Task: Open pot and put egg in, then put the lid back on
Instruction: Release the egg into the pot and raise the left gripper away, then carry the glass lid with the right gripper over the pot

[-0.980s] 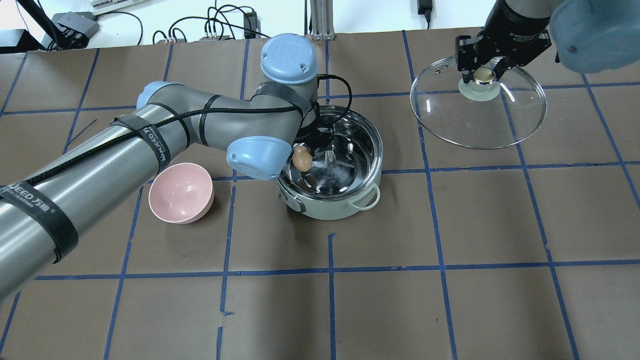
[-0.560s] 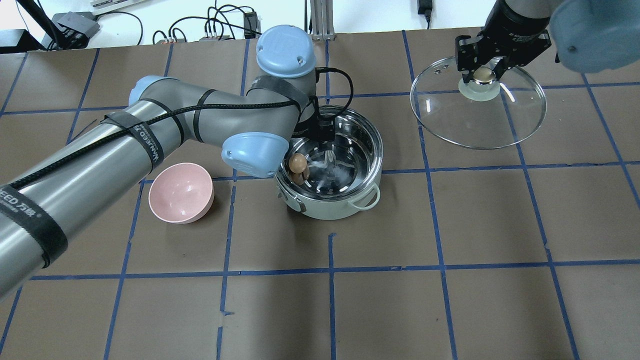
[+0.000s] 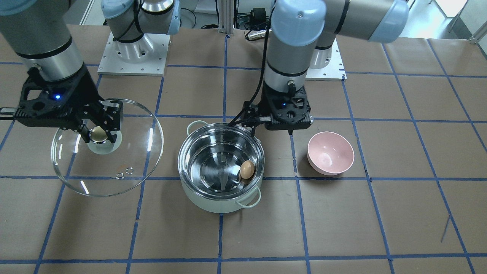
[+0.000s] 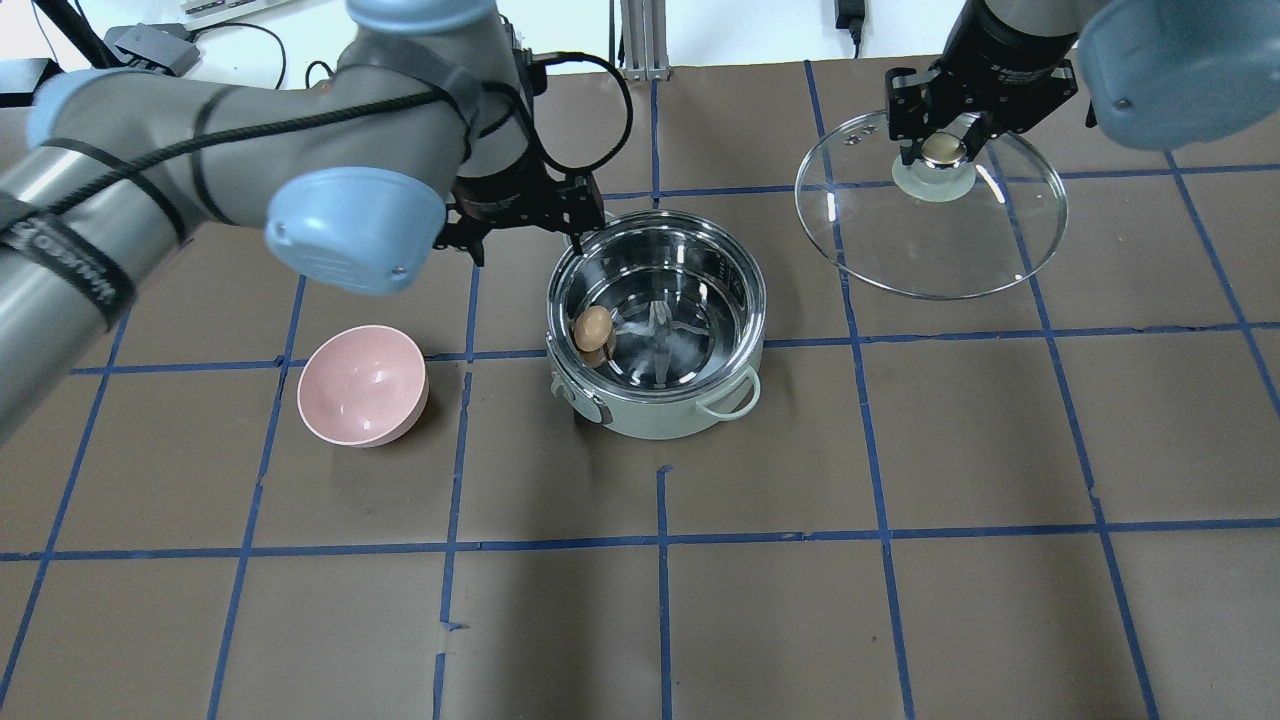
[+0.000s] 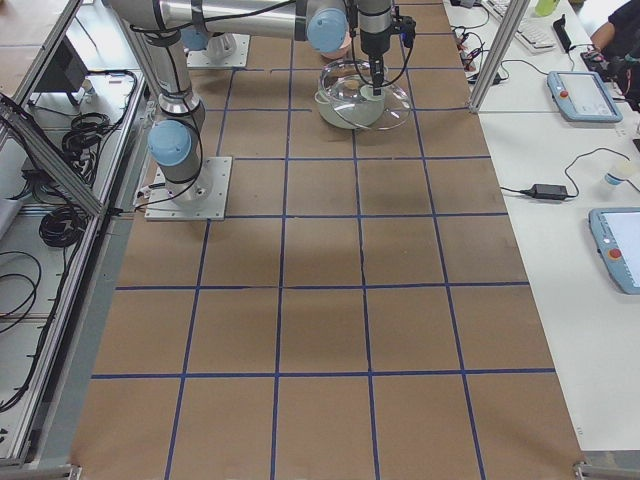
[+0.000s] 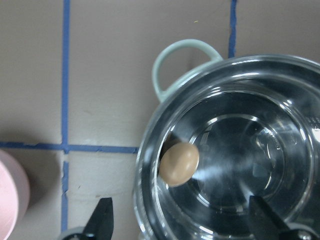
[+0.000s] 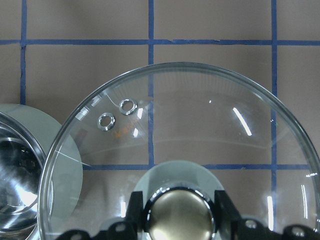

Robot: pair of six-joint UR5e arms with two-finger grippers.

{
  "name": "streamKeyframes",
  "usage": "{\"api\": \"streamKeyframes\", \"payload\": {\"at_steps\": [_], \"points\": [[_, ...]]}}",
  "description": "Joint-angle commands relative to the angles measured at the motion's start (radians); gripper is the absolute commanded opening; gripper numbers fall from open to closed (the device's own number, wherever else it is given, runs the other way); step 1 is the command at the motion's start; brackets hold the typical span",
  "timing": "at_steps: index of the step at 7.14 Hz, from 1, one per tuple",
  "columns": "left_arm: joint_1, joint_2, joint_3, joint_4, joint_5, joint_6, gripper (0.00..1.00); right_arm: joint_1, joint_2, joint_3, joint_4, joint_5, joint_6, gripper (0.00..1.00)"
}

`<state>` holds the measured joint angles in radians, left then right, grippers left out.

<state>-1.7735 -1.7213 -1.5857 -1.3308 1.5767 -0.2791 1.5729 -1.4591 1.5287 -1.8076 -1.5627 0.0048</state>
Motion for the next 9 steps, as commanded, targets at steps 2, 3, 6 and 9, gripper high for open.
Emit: {"api": "streamKeyframes", "payload": {"at_steps": [2,3,6,9], "points": [[0.195,0.133,0.105,-0.348,-0.052,0.197,0.99,0.191,0.014,0.002,-0.059,0.000,0.232,0.33],[0.244,0.138,0.154,-0.402,-0.052,0.213,1.00,0.246,0.038,0.004,-0.088,-0.002,0.268,0.33],[0.253,0.180,0.112,-0.415,-0.021,0.260,0.99,0.295,0.091,0.013,-0.156,0.048,0.265,0.34],[0.209,0.201,0.083,-0.351,0.091,0.299,0.99,0.297,0.092,0.080,-0.228,0.113,0.262,0.35]]}}
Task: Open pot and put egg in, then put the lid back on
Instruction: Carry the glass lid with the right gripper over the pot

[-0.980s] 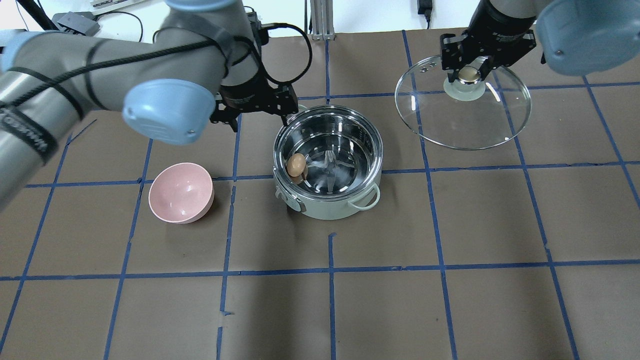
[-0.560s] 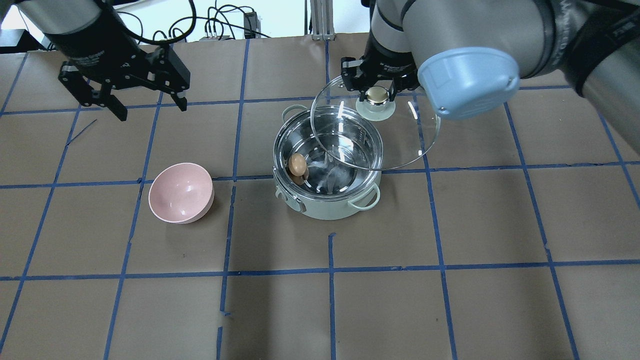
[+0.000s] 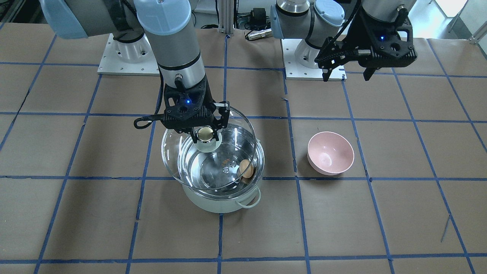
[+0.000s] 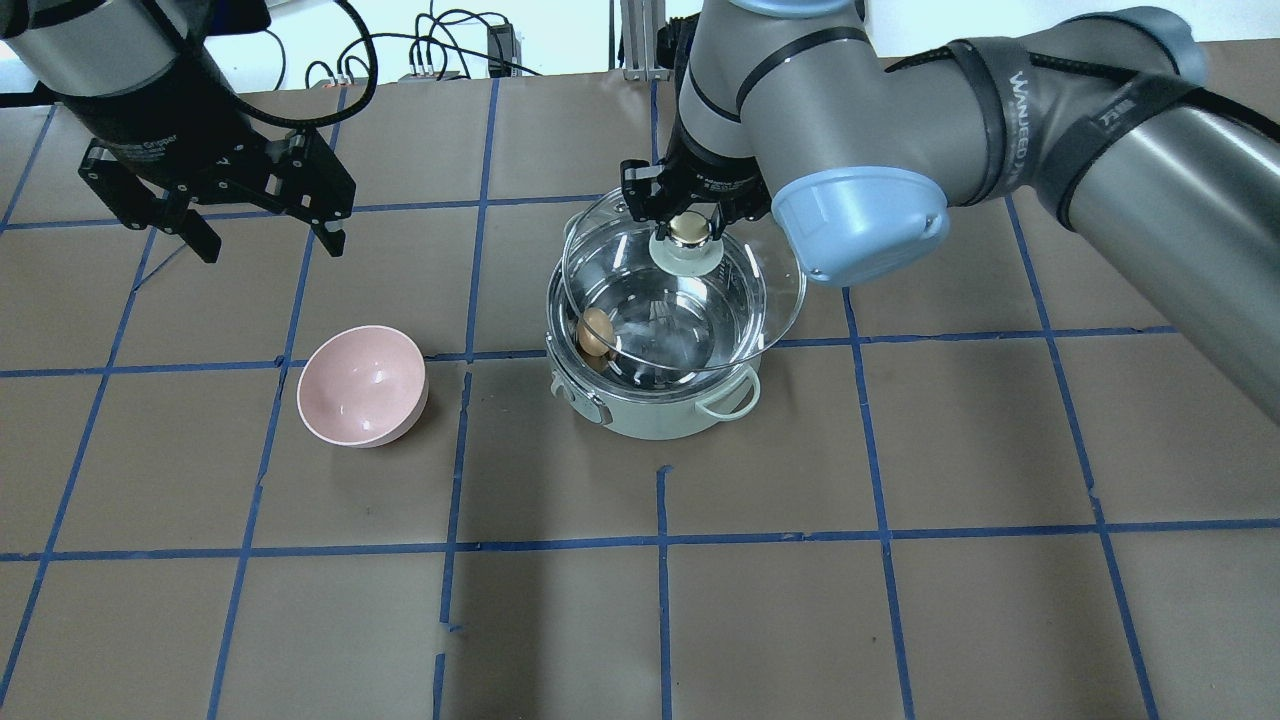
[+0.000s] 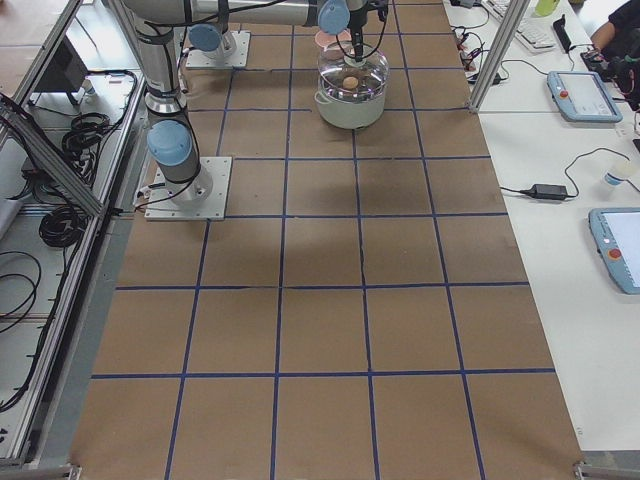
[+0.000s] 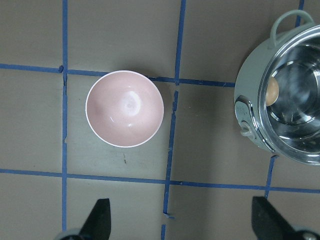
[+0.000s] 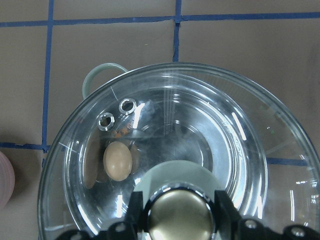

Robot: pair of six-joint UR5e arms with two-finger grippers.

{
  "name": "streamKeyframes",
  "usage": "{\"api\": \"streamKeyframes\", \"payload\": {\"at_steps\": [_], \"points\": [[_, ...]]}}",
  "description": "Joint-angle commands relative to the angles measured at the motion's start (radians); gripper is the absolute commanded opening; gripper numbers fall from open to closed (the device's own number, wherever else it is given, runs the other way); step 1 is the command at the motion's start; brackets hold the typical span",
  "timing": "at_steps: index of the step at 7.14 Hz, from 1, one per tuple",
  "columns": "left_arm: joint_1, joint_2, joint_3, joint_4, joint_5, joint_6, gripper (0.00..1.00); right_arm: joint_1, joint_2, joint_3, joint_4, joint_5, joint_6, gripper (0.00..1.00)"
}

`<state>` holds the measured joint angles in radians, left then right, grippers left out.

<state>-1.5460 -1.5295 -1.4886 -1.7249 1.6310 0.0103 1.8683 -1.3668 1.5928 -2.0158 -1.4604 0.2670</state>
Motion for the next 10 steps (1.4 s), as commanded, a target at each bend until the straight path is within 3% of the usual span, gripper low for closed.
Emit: {"api": "streamKeyframes", "payload": {"at_steps": [1,2,5,7,10], "points": [[-0.011,0.000,-0.016,0.073,0.001,0.022,0.99,0.006,0.000,0.016,-0.026,0.011,0.000,0.35],[-0.005,-0.004,-0.015,0.156,-0.020,0.023,0.99,0.029,0.006,0.016,-0.038,0.011,0.006,0.35],[0.058,-0.017,-0.039,0.139,-0.123,0.030,1.00,0.060,0.029,0.042,-0.093,-0.006,-0.030,0.36],[0.046,-0.014,-0.024,0.116,-0.048,0.030,1.00,0.060,0.025,0.050,-0.095,-0.017,-0.040,0.36],[0.056,-0.017,-0.010,0.102,-0.065,0.004,1.00,0.061,0.028,0.053,-0.096,-0.057,-0.089,0.36]]}}
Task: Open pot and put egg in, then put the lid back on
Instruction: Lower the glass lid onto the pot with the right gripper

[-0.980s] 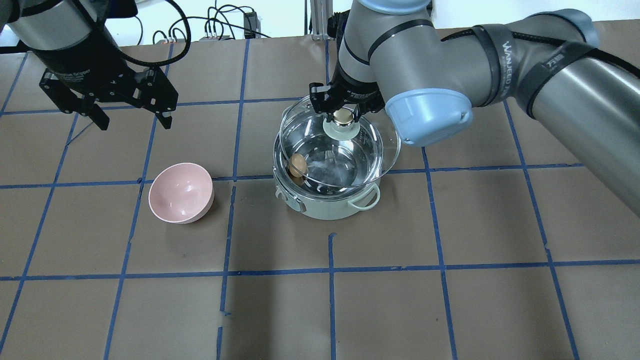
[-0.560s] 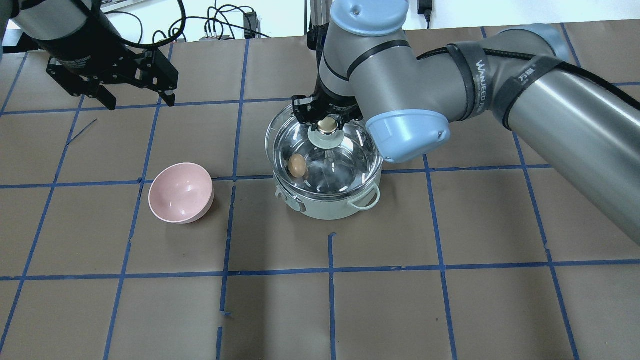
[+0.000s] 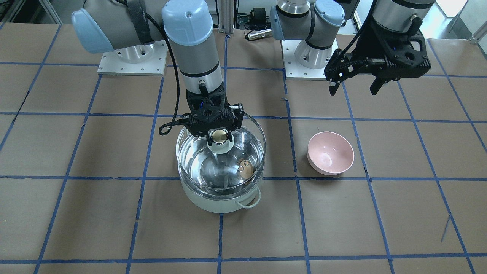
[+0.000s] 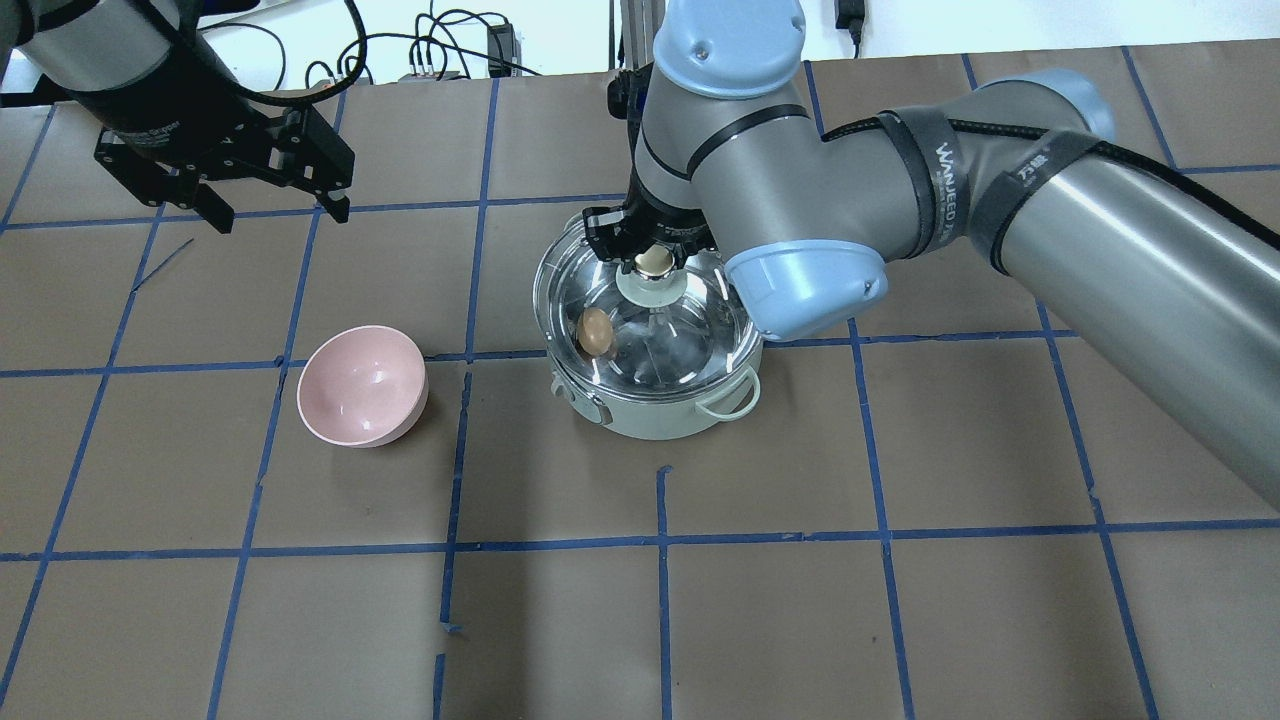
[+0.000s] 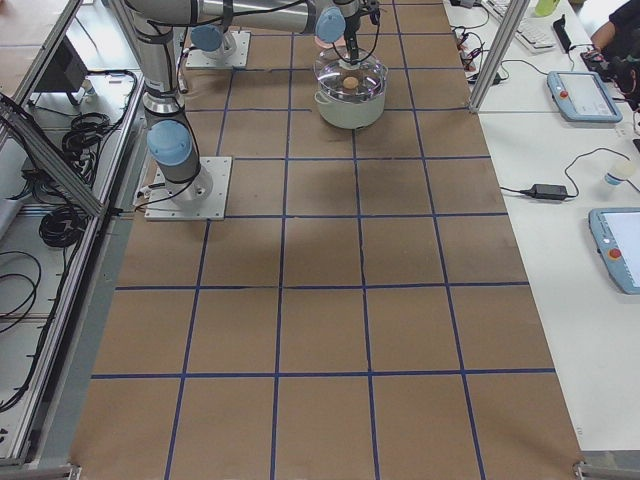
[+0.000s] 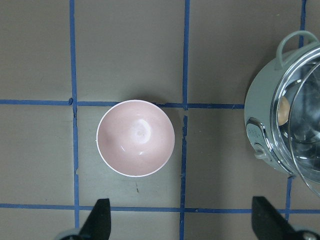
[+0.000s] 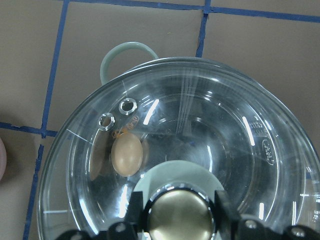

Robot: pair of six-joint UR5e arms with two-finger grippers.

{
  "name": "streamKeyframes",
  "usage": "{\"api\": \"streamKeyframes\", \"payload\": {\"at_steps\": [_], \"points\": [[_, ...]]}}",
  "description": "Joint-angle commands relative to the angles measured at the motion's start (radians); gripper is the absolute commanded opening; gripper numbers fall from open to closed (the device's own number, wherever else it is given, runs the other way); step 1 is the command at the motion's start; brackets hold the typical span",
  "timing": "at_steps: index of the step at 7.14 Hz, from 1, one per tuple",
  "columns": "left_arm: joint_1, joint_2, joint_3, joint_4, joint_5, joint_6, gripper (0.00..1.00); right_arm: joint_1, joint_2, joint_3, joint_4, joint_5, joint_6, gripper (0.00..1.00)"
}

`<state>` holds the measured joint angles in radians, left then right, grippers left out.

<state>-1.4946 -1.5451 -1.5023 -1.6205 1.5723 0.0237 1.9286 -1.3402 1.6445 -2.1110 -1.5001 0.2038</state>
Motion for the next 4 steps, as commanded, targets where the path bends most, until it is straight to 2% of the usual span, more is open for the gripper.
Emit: {"api": "streamKeyframes", "payload": {"at_steps": [1,4], "points": [[0.004,-0.001,0.005,-0.006,-0.006,-0.010,1.00,0.001,0.003,0.000,-0.006,-0.017,-0.026,0.36],[0.002,-0.001,0.013,-0.018,-0.005,-0.011,1.00,0.001,0.007,0.014,-0.052,-0.015,-0.026,0.36]]}}
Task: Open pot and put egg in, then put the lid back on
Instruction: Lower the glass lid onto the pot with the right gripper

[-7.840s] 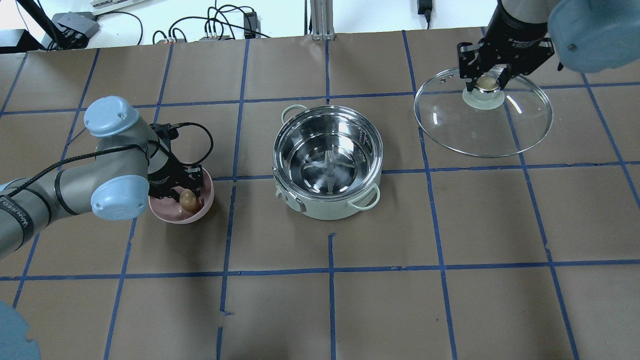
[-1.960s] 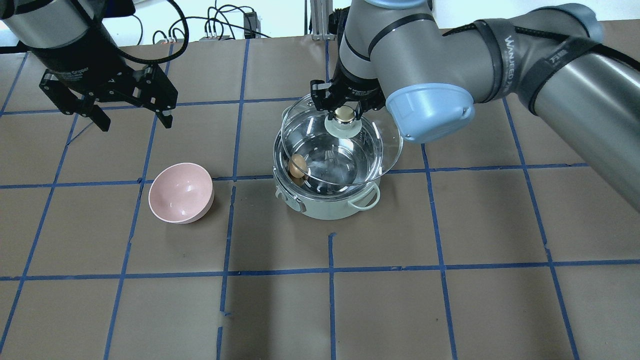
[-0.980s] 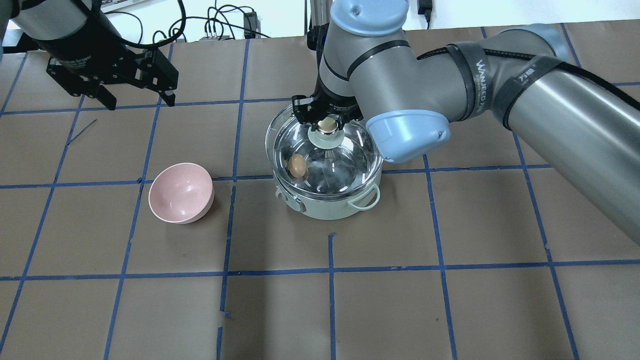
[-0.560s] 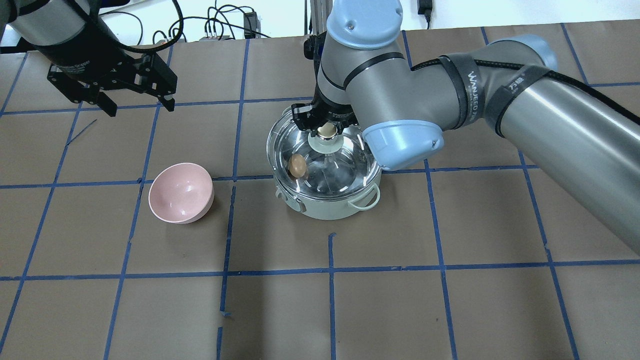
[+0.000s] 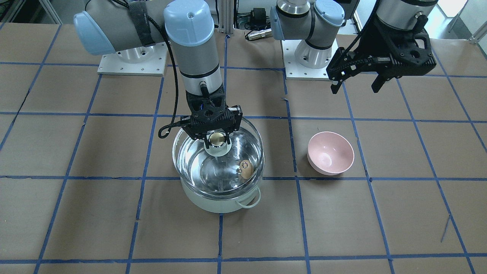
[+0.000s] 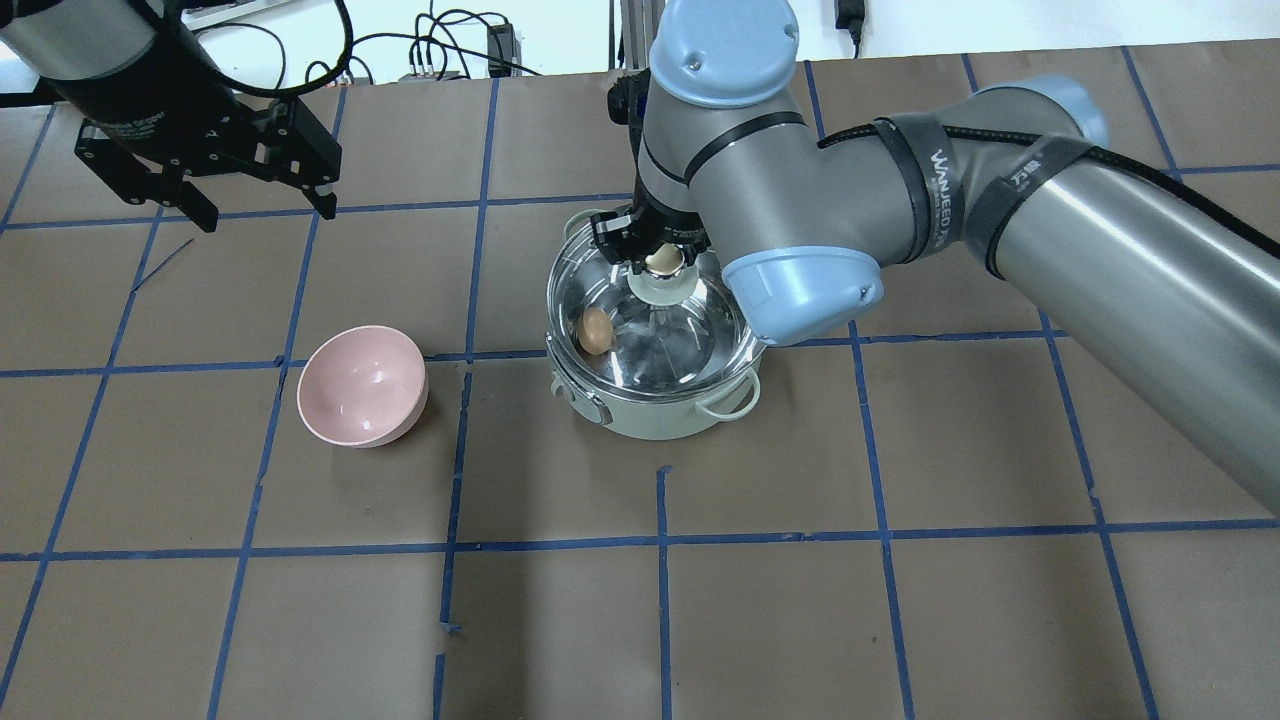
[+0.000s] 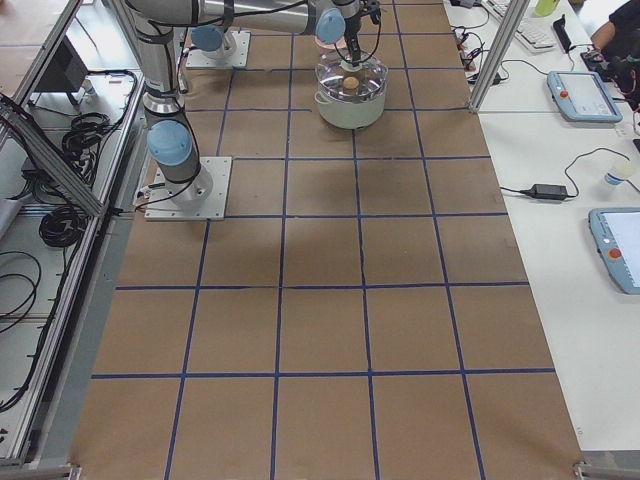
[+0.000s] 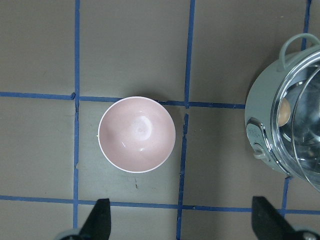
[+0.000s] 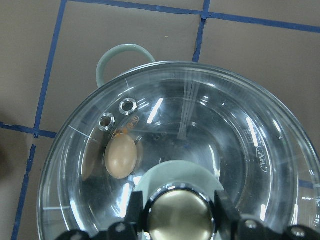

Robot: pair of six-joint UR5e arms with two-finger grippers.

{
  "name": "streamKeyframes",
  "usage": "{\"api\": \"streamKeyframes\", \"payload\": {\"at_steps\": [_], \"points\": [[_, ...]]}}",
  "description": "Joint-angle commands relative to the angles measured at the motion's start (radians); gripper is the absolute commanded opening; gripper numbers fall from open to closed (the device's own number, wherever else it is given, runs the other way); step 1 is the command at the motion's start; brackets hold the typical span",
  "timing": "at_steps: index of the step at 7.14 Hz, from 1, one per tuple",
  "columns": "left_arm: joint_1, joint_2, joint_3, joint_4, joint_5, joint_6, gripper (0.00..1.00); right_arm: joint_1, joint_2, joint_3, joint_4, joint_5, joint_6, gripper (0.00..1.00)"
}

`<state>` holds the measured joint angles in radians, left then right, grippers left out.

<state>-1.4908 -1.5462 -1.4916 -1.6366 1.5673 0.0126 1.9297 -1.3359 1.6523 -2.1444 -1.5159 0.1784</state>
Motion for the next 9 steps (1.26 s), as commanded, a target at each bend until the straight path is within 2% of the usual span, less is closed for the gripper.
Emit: {"api": "streamKeyframes", "payload": {"at_steps": [1,9], "points": [[-0.008,0.001,0.002,-0.002,0.004,0.001,1.00,0.002,0.003,0.007,-0.023,0.000,-0.002,0.36],[-0.009,0.005,0.001,-0.002,0.000,-0.011,1.00,0.017,0.021,0.024,-0.055,0.011,-0.003,0.38]]}}
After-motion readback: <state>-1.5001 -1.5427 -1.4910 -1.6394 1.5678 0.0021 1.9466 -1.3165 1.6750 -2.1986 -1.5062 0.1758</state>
